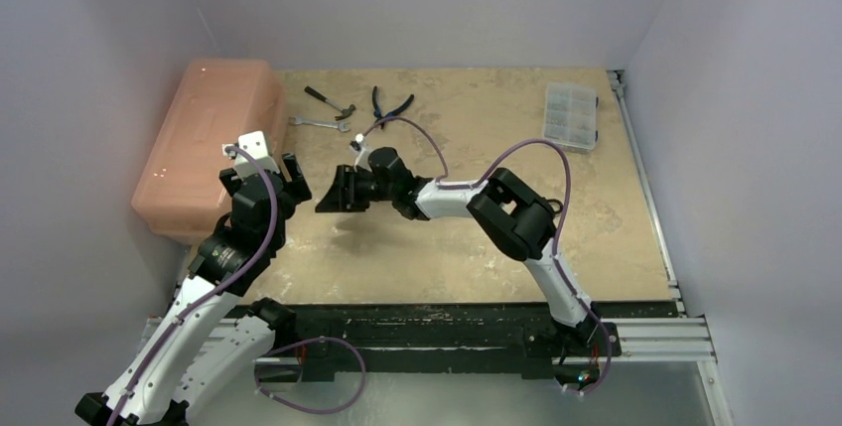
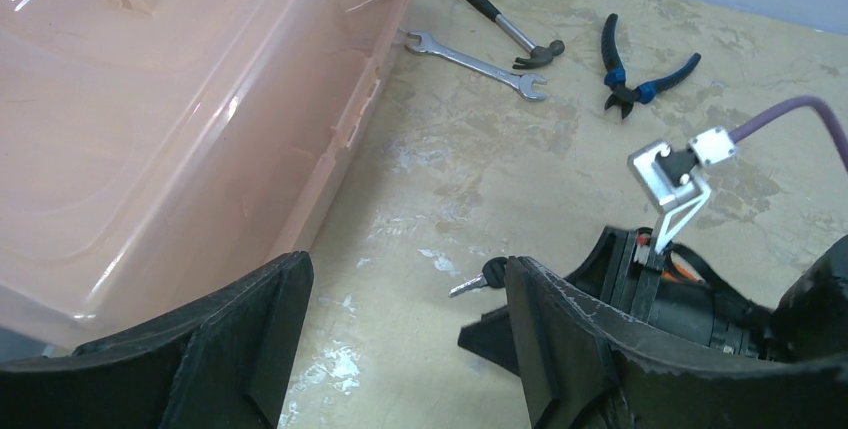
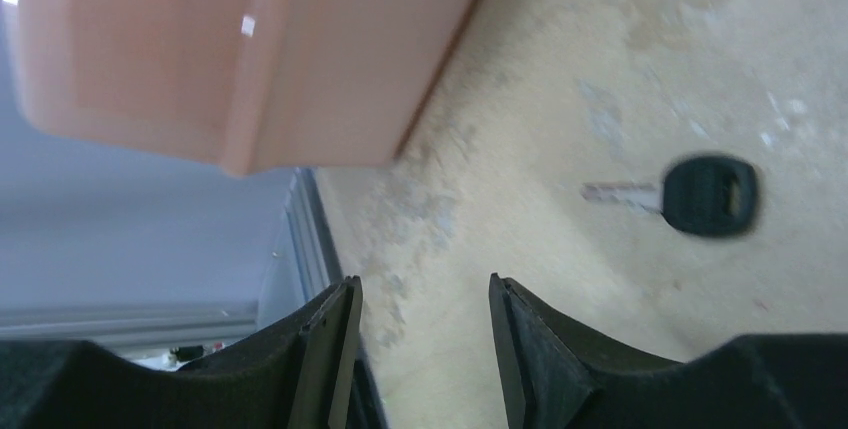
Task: Unlock with the key
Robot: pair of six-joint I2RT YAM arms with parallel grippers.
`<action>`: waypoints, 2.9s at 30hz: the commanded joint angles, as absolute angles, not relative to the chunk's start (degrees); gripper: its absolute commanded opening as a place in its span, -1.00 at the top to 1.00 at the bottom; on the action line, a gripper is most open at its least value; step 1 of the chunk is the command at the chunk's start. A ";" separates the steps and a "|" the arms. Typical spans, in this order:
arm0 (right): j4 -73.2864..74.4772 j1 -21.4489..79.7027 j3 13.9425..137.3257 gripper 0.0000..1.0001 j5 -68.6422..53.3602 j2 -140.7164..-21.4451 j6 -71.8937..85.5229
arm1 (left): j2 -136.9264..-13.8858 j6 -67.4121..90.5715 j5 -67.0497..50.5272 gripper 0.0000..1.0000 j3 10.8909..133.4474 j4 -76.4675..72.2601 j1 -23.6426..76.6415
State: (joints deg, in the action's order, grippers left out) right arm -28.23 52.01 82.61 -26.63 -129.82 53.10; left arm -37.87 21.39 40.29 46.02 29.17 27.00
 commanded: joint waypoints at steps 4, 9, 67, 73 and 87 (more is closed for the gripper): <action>-25.49 51.30 92.33 -0.12 -20.51 -131.84 58.15 | -37.57 19.81 39.66 -0.50 45.91 26.71 26.63; -23.10 51.06 98.41 -0.08 -16.46 -137.20 60.11 | -37.69 19.73 39.38 -0.50 45.93 26.63 26.63; 5.57 58.27 103.87 -0.66 15.92 -133.00 10.29 | -36.57 19.67 40.70 -0.49 45.85 26.63 26.63; 7.30 58.40 108.59 -0.56 16.43 -136.26 7.86 | -36.61 19.53 40.30 -0.50 45.72 26.42 26.63; 9.44 59.94 110.07 -0.16 14.72 -140.91 6.48 | -36.30 19.42 39.99 -0.50 45.66 26.15 26.63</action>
State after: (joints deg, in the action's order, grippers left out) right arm 6.85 59.07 108.22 14.26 -138.50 7.94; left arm -36.67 20.36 39.64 46.02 28.27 27.00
